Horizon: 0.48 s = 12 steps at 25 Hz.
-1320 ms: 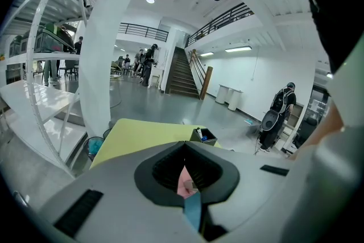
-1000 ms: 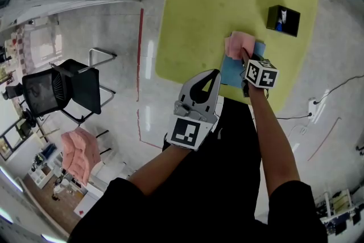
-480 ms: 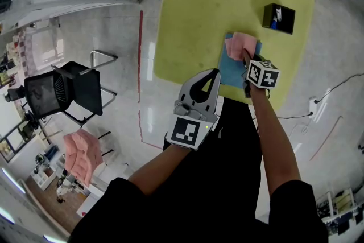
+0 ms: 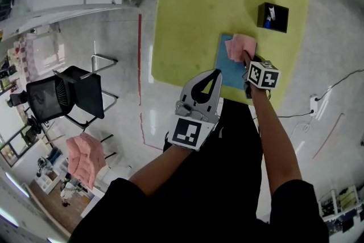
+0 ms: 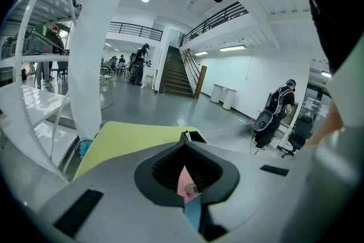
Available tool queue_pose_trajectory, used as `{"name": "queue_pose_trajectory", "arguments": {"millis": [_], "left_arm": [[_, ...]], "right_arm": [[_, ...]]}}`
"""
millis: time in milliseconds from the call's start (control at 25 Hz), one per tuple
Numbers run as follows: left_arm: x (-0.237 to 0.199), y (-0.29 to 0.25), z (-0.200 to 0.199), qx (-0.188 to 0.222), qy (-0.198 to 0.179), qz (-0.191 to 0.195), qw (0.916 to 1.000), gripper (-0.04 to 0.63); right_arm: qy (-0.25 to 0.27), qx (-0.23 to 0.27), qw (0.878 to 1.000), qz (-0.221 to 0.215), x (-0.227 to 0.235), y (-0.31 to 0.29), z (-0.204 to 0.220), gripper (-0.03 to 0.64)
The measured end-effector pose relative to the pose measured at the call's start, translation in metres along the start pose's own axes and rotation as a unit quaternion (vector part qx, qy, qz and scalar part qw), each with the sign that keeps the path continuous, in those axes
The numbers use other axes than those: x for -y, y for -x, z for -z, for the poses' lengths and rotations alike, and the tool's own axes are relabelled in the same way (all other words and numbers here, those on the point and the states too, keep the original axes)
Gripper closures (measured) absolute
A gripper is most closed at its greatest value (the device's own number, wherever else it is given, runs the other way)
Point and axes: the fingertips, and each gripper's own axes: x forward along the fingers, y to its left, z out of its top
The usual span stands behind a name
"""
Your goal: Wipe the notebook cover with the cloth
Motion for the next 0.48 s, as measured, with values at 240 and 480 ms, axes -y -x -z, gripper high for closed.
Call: {"name": "queue_pose_trajectory", "arguments": {"millis": [240,480], "left_arm": [[0.004,-0.005,-0.006,0.004,-0.004,0.003,1.0000,0.589],[0.006,-0.004,-0.011,0.005,-0.001,0.005,1.0000,0.589]], "right_arm": [[-0.009,0.002,1.000,0.009,0.015,0.009,0.001,0.581],[-0.017,0.002,1.000,0.019,0.022,0.016,0.001,0.581]]}}
